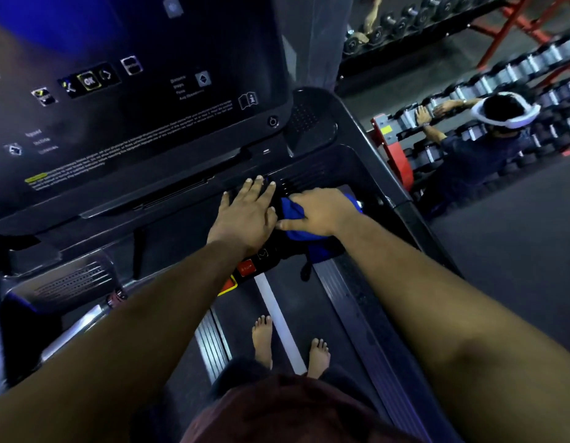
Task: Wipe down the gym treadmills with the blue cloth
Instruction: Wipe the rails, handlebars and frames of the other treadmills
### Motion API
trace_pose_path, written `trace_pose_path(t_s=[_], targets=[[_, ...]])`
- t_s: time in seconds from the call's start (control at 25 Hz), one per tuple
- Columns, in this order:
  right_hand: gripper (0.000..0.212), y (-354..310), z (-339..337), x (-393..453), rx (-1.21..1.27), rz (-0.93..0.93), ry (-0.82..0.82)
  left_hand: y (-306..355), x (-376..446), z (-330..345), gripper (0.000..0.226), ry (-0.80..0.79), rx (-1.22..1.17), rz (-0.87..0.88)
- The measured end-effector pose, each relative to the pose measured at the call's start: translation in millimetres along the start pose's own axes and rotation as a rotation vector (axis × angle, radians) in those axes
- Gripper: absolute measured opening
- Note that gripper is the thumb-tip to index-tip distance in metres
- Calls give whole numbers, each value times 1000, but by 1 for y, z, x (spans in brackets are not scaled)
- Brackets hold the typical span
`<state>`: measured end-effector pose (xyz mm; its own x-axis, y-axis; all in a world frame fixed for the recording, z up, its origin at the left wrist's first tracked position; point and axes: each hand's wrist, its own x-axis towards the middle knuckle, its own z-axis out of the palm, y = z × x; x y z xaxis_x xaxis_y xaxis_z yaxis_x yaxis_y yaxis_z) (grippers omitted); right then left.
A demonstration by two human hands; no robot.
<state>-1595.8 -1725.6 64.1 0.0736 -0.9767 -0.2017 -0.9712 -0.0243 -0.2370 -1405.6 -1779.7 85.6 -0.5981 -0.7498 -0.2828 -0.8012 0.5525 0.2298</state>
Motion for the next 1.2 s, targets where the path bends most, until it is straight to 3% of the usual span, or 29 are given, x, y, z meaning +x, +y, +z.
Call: trace_pose_path(t_s=[0.04, 0.12, 0.2, 0.28, 0.4, 0.44, 0.48, 0.56, 0.64, 0.76, 0.88, 1.04, 1.12, 1.2], targets=[[74, 0, 8, -6, 28, 64, 119, 1, 0, -1, 58, 4, -3, 6], [68, -21, 38, -27, 129, 420, 461, 0, -1, -1, 57, 20, 2, 11], [73, -57, 61, -25, 596, 790, 698, -1, 1, 0, 57, 21, -7, 6], [84, -79, 54, -5, 1071, 965, 913, -2, 3, 3, 57, 11, -19, 7], [92, -62, 56, 21, 1707, 1303, 1090, -4, 6, 3, 58, 7, -11, 25], [98, -54, 58, 22, 2005, 1348, 1090, -4, 6, 4, 58, 10, -12, 26], [104, -50, 65, 21, 2139, 1375, 1070, -4, 5, 5, 58, 10, -15, 28], [98, -57, 64, 16, 1982, 1373, 1018, -4, 5, 6, 59, 7, -20, 36], [72, -76, 59, 8, 1662, 1300, 988, -3, 6, 5, 59, -10, -31, 43], [71, -97, 52, -37, 1308, 1051, 826, -7, 3, 2, 60, -1, -33, 69], [68, -85, 41, -94, 1010, 842, 936, 2, 0, -1, 64, 73, 73, 194], [69, -39, 2, -155, 497, 784, 950, 54, 8, 5, 66, 111, 126, 467], [74, 4, -4, -163, 209, 796, 673, 81, 23, 13, 67, 105, 207, 584], [81, 37, 1, -155, 51, 788, 230, 108, 44, 23, 70, 75, 300, 648]])
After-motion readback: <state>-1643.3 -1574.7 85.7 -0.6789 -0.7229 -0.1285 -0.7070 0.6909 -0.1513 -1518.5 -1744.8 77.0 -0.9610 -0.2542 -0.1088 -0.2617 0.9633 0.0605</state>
